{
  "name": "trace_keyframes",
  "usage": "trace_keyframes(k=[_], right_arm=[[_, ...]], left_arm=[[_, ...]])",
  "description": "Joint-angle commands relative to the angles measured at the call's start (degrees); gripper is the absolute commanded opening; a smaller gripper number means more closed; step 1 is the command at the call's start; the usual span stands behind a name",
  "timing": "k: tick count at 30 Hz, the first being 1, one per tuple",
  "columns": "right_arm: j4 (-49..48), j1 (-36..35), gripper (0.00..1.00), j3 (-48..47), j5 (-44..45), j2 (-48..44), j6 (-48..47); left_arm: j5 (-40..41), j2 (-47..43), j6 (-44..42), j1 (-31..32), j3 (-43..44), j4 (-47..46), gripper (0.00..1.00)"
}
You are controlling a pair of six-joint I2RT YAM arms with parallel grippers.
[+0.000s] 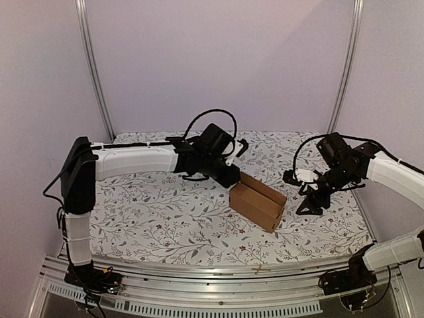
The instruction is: Fold the paper box
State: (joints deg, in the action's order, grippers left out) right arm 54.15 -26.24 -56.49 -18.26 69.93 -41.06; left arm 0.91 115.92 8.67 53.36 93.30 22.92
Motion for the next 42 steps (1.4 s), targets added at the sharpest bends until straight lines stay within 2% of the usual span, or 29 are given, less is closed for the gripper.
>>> trace_keyframes(k=[1,8,13,25,33,42], right_arm=[[-1.7,-1.1,0.74,-0.1,0.5,1.7,-0.1],[-2.0,-3.1,0.74,1.3,3.7,1.9,-0.9],[-3.3,-4.7,0.71,1.6,5.4,1.8,-1.4],[-5.2,-9.3,0.62,0.4,9.5,6.1,-0.3],[-5.7,-12.1,0.53,-0.1,8.1,5.9,-1.8],[-3.9,-15.6,0.54,0.7,1.7,3.9,-3.5]], left_arm=[[-0.5,1.6,-0.1,-1.2,3.2,2.0,0.24],[-2.1,4.3,0.0,-1.4,7.0,4.8,0.2],[-2.1,5.7,0.2,-1.4,9.1,6.2,0.13],[-2.5,5.3,1.0,-1.4,8.0,6.9,0.0],[-2.1,4.1,1.9,-1.4,7.0,6.9,0.0],[-2.3,5.0,-1.4,-1.4,7.6,7.1,0.0]])
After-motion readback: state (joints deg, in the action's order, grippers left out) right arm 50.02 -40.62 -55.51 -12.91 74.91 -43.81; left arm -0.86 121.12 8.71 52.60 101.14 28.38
